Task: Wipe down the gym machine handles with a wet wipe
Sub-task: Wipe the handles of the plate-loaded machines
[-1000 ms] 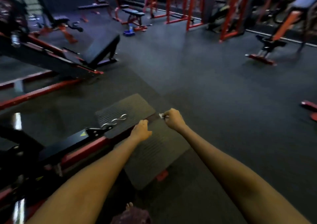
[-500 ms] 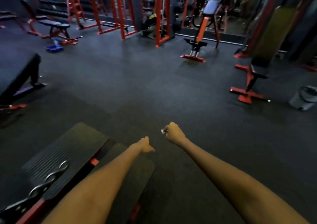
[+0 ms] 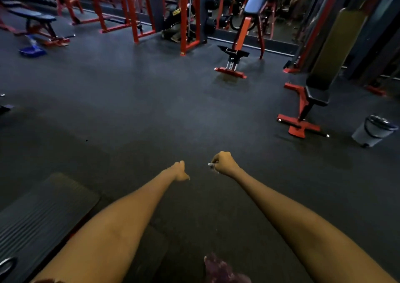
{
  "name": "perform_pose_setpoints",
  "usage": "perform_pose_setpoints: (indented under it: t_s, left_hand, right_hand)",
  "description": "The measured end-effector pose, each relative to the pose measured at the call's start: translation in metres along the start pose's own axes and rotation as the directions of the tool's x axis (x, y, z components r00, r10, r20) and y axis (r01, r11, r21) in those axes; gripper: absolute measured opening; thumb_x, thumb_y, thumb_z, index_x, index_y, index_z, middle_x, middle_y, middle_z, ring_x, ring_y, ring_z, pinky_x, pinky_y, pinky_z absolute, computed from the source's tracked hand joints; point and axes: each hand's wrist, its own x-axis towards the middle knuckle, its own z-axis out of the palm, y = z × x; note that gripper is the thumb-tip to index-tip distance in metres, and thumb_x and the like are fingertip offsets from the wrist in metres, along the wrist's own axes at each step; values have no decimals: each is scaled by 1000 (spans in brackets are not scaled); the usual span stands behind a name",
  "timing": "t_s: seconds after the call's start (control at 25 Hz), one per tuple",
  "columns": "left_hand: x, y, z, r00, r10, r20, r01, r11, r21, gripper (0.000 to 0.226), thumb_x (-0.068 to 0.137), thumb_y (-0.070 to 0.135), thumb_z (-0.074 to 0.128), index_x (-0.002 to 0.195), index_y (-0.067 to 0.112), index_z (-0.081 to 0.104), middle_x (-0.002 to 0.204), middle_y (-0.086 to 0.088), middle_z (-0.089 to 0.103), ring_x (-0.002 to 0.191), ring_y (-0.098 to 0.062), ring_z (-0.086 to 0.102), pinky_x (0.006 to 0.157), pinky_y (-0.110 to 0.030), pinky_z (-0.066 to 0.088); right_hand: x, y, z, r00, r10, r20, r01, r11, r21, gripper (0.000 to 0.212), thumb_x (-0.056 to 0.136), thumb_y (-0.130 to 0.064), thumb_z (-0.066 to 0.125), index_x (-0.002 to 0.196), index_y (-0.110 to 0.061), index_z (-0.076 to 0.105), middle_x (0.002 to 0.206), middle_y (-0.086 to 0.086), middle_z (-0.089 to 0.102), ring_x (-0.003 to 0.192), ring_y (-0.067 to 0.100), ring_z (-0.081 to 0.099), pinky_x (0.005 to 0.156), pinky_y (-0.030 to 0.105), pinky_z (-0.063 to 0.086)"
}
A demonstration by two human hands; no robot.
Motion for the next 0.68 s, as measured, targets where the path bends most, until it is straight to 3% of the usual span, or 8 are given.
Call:
perform_pose_setpoints:
  t_s: [0.08,0.28,0.44,0.68]
  left_hand:
    - [25,10,-16,1000,-26,-8,26,1000,-12,75,87,33,64,143,4,25,146,-18,32,132,-32,38,106,-39,36]
    - [78,5,-60,986,-163,-18,160,980,-122,71,88,31,62,143,4,26,144,-16,35,130,-30,41,105,-39,37]
    - [111,-34,-86,957,-291,16,290,947,-142,71,88,31,63,143,6,26,145,-16,34,129,-32,41,104,-40,39]
    - [196,-133,-165,905,-423,44,420,870,-259,70,91,33,58,145,4,24,147,-16,35,131,-29,41,104,-37,38]
  right_hand:
    - [39,9,-11,999,-21,26,20,1000,11,24,84,-19,68,75,3,72,70,18,70,55,15,59,72,39,56]
    - [146,-13,-21,981,-121,153,112,992,66,28,86,-23,67,78,3,73,73,18,70,58,13,60,73,34,57]
    - [220,-58,11,933,-253,255,241,967,77,29,86,-23,67,73,2,72,70,15,71,44,3,58,71,30,57]
    - [361,-155,49,833,-368,414,420,907,-38,28,85,-31,67,74,-6,73,56,2,63,46,4,55,59,26,53]
